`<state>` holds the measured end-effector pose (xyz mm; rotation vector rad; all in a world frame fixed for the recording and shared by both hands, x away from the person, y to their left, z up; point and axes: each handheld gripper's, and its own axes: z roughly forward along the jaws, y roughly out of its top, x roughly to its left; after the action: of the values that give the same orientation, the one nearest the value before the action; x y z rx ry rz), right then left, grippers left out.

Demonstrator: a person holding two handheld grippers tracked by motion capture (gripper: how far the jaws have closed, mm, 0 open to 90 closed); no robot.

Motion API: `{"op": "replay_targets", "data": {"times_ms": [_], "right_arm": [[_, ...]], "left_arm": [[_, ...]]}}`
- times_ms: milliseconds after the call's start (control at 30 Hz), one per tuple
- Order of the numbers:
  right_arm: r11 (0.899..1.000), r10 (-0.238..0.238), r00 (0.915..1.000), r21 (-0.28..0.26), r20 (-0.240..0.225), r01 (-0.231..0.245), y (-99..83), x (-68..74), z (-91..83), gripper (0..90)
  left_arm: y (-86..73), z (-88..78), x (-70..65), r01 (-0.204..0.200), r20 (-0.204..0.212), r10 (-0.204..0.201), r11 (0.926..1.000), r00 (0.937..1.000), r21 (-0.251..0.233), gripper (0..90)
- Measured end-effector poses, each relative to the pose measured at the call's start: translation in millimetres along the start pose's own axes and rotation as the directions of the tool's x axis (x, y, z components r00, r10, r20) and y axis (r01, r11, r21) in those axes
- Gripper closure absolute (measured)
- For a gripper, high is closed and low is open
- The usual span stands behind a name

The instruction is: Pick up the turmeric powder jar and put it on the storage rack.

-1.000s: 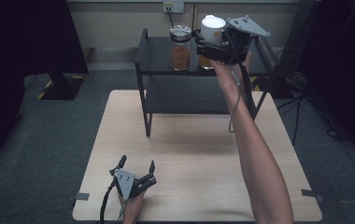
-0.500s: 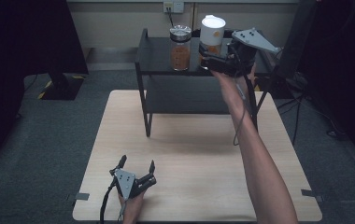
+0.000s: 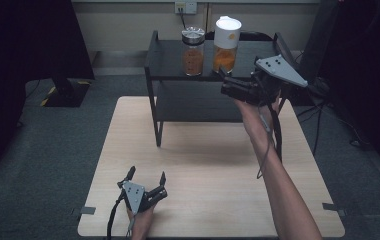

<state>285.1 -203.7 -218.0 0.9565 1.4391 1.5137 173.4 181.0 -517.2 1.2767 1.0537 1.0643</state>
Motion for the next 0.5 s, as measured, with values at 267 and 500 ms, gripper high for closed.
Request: {"op": "replay_targets", "data": {"times_ms": [267,500], "right_arm": [[1.0,0.006,1.0,-0.011,-0.007,-0.006,-18.5,-4.0,-23.7,0.0],[1.0,0.009,0.9999,-0.017,-0.013,-0.009,-35.7,-5.4,-43.1,0.0]], "left_arm": [[0.0,0.0,-0.7,-0.001,-0.004,0.001,1.0,1.0,0.0,0.1],[0.2,-0.1,-0.8,-0.002,-0.005,0.002,1.0,1.0,0.001,0.1]]}}
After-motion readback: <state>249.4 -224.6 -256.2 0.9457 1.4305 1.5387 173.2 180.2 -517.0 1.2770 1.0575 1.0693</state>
